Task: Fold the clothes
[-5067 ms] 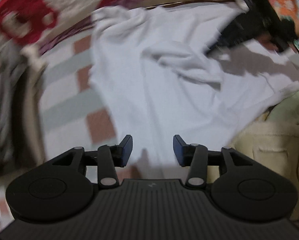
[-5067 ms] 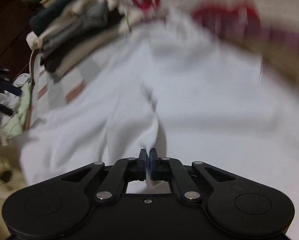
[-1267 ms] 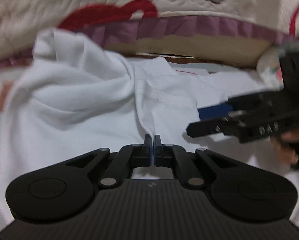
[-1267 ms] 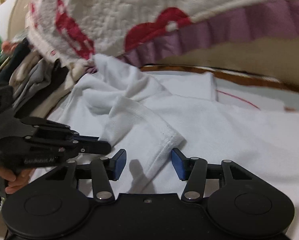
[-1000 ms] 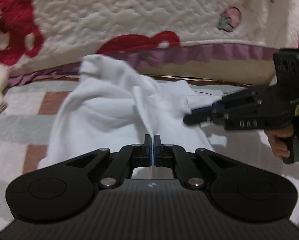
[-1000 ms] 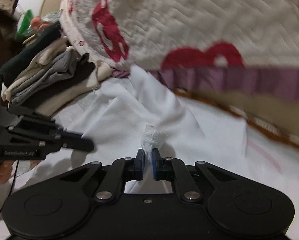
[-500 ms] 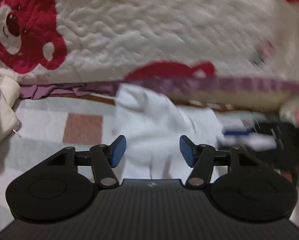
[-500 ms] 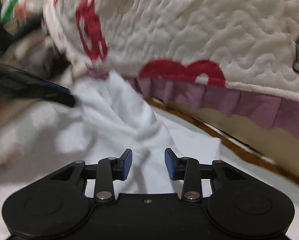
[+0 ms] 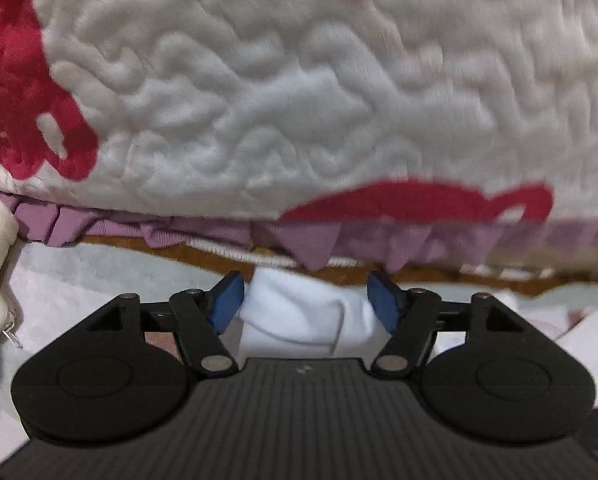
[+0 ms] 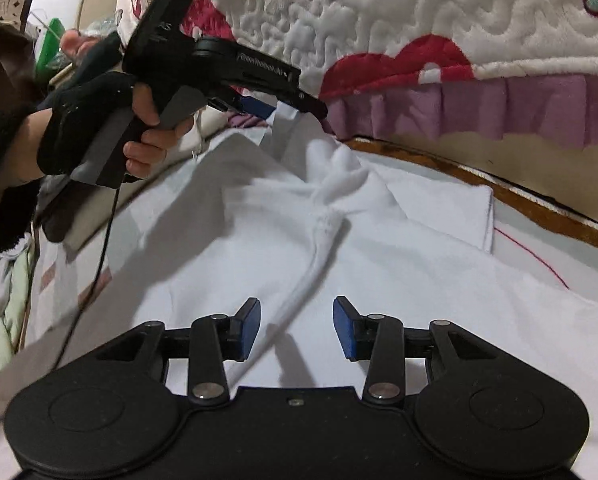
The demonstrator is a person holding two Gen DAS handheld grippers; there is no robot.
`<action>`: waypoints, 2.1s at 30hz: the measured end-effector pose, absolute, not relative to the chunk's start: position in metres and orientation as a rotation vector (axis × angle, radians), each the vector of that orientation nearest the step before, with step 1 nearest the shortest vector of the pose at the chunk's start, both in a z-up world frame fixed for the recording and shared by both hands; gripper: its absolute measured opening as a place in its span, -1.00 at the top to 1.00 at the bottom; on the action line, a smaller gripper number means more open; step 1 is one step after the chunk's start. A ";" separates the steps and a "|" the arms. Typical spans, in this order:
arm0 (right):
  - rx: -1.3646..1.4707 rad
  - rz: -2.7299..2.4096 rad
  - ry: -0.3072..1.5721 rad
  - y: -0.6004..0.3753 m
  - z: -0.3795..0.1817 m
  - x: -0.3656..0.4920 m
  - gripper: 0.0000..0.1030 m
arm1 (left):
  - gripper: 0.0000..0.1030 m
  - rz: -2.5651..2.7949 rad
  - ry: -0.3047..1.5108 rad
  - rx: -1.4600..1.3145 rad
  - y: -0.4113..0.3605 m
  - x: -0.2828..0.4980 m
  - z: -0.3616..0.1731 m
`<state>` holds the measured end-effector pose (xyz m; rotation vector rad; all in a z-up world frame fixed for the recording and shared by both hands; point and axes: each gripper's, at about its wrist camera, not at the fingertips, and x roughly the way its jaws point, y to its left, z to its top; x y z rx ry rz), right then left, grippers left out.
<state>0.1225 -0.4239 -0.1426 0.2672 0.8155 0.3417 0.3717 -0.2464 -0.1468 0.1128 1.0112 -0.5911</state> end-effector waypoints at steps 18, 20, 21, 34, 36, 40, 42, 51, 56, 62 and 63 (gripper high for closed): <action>0.505 0.425 0.803 -0.398 -0.149 0.148 0.11 | 0.58 -0.834 0.654 0.112 -0.226 0.270 -0.097; 0.514 0.348 0.818 -0.401 -0.155 0.156 0.09 | 0.58 -0.905 0.587 0.034 -0.211 0.241 -0.076; 0.508 0.301 0.818 -0.404 -0.157 0.158 0.09 | 0.57 -0.941 0.554 -0.004 -0.204 0.226 -0.067; 0.497 0.122 0.790 -0.430 -0.161 0.160 0.18 | -0.07 -0.877 0.883 -0.022 -0.112 0.162 -0.116; 0.492 0.118 0.788 -0.431 -0.158 0.160 0.17 | -0.11 -0.852 0.933 -0.028 -0.099 0.164 -0.121; 0.611 0.102 0.802 -0.447 -0.153 0.165 0.10 | -0.12 -0.879 1.026 0.040 -0.094 0.161 -0.139; 0.744 0.089 0.813 -0.458 -0.157 0.168 0.08 | -0.12 -0.894 1.052 0.101 -0.104 0.158 -0.150; 0.756 0.097 0.850 -0.451 -0.157 0.176 0.07 | -0.12 -0.890 0.895 0.210 -0.165 0.168 -0.173; 1.107 0.069 0.928 -0.481 -0.176 0.198 0.05 | 0.71 -0.852 0.910 0.120 -0.179 0.191 -0.169; 0.663 0.118 0.942 -0.447 -0.146 0.210 0.04 | 0.97 -0.739 0.838 0.022 -0.175 0.220 -0.162; 0.652 0.123 0.919 -0.445 -0.145 0.208 0.03 | 0.97 -0.730 0.825 0.022 -0.175 0.222 -0.160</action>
